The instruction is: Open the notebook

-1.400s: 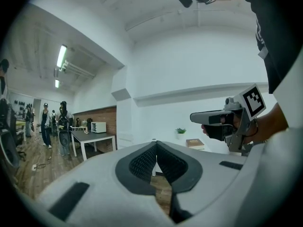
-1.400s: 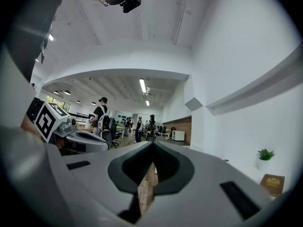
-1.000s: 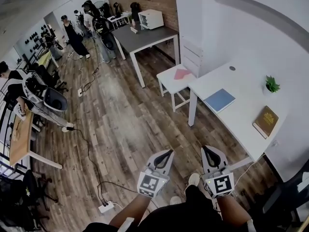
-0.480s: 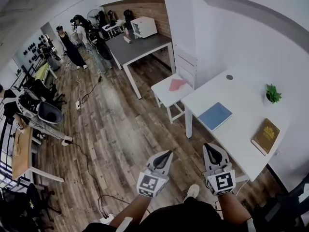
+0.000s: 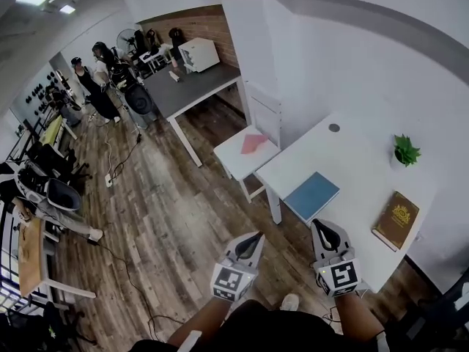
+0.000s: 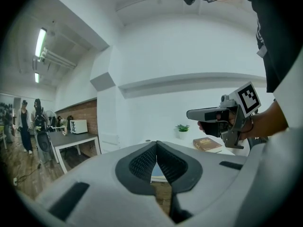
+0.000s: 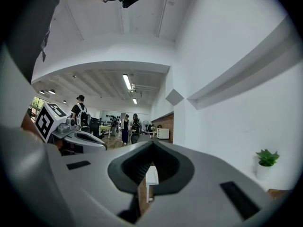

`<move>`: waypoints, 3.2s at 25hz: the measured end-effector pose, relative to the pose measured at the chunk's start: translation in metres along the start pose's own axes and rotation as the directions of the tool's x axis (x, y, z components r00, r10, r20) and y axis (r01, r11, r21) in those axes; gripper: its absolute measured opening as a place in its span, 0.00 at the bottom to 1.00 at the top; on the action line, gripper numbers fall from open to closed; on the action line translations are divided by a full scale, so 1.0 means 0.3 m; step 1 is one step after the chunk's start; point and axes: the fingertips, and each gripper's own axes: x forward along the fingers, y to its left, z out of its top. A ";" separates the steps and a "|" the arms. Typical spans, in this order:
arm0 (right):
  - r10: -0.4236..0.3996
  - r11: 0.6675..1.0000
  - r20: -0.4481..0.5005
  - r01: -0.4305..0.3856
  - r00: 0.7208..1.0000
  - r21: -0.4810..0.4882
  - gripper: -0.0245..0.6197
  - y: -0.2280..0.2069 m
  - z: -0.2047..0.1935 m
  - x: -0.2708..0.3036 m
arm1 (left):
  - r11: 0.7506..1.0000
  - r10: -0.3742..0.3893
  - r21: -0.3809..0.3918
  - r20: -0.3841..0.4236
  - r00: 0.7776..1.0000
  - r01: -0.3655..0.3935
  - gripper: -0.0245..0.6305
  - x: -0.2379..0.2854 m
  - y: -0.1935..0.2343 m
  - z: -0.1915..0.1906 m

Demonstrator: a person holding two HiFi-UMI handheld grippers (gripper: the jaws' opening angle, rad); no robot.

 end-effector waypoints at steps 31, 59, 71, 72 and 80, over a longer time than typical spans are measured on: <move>-0.546 0.834 -0.176 0.551 0.819 -0.027 0.03 -0.364 -0.158 0.377 | 0.742 -0.650 0.148 -0.078 0.756 0.653 0.05 0.747 0.222 -0.041; -0.511 0.847 -0.242 0.531 0.825 0.024 0.03 -0.481 -0.297 0.230 | 0.325 -0.673 0.452 -0.506 0.539 0.831 0.27 0.776 -0.160 -0.574; -0.530 0.825 -0.279 0.563 0.801 0.048 0.03 -0.439 -0.346 0.145 | 0.184 -0.576 0.552 -0.610 0.544 0.813 0.21 0.809 -0.205 -0.749; -0.532 0.824 -0.280 0.565 0.799 0.048 0.03 -0.437 -0.348 0.139 | 0.178 -0.573 0.556 -0.612 0.545 0.812 0.20 0.809 -0.206 -0.754; -0.533 0.825 -0.278 0.564 0.799 0.039 0.03 -0.418 -0.357 0.120 | 0.139 -0.558 0.581 -0.622 0.548 0.802 0.09 0.786 -0.211 -0.783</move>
